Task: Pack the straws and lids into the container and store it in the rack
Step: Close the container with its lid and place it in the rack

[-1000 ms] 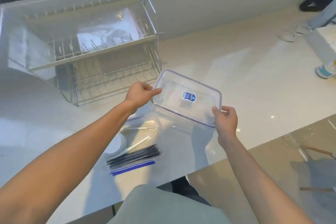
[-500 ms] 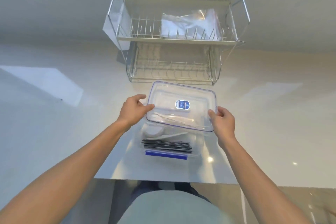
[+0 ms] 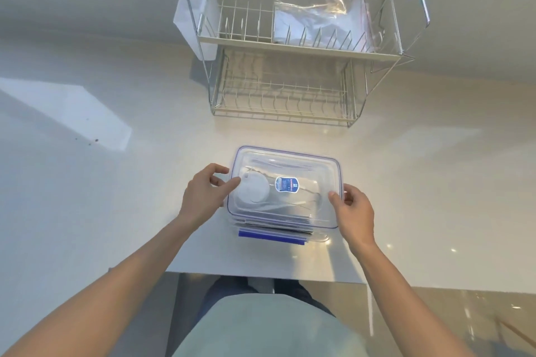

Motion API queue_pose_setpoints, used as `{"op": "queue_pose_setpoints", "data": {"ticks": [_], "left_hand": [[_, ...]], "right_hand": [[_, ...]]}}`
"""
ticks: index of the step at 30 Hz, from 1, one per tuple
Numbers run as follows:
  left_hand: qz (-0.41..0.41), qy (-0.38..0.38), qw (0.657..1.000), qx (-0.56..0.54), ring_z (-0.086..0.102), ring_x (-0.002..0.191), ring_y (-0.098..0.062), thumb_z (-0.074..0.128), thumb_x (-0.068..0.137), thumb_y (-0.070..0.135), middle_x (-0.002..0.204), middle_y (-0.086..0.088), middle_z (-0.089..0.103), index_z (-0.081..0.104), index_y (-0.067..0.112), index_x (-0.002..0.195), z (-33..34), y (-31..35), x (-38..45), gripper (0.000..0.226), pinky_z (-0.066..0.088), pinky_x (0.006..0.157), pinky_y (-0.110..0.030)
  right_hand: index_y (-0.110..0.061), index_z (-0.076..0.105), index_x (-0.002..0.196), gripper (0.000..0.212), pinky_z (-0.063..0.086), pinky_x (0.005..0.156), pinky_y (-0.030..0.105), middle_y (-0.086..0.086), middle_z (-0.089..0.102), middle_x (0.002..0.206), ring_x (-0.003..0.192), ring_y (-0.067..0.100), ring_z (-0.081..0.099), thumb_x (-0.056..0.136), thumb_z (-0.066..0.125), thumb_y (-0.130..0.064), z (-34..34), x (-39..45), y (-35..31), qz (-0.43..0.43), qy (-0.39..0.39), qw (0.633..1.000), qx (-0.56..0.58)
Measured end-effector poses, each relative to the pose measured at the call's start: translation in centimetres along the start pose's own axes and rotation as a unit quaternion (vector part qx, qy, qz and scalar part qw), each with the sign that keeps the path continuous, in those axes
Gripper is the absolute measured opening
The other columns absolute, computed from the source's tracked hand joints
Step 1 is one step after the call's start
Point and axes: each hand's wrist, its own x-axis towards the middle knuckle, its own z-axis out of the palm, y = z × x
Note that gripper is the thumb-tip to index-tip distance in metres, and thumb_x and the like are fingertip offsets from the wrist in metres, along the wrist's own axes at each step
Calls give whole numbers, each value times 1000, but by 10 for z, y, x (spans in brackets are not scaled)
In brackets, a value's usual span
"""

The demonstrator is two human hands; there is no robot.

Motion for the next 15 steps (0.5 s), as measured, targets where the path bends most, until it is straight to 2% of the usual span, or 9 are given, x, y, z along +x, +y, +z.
{"op": "queue_pose_setpoints", "data": {"ticks": [2,4,6,8,12,15], "left_hand": [[7,9,1000,22,70,61,-18,73,85,54,86,6,67,62,33,106,2,-6,-7,32,53,67,-33],[14,29,998,51,69,70,-18,70,86,56,88,9,67,61,35,109,4,-12,-12,32,51,68,-32],[13,44,997,55,66,76,-14,69,87,57,89,11,66,62,36,111,5,-19,-15,32,49,68,-30],[14,46,998,40,64,79,-12,70,88,53,93,9,66,63,33,113,7,-23,-17,33,49,69,-29],[10,39,999,-6,65,94,-10,73,90,39,109,7,65,63,24,110,11,-17,-15,28,50,74,-24],[-15,32,999,-19,66,89,-3,75,88,35,107,7,67,65,23,111,8,-11,-12,28,49,68,-21]], "right_hand": [[-21,69,106,11,58,73,39,0,69,94,85,20,65,97,66,-27,3,-5,4,-5,-2,1000,-7],[-16,72,112,19,50,69,31,4,67,98,87,20,63,97,66,-26,6,-10,8,-10,-1,1000,-27],[-16,71,117,23,47,67,24,5,66,102,90,19,63,98,65,-28,10,-16,13,-10,-2,999,-30],[-17,71,114,20,45,63,19,3,67,99,89,19,63,100,63,-28,12,-21,16,-13,0,1000,-28],[-14,70,120,27,47,72,23,2,71,109,98,22,66,102,57,-30,13,-20,20,31,5,999,17],[-13,70,118,24,46,76,25,1,73,109,99,19,66,100,63,-26,7,-15,15,53,3,998,28]]}}
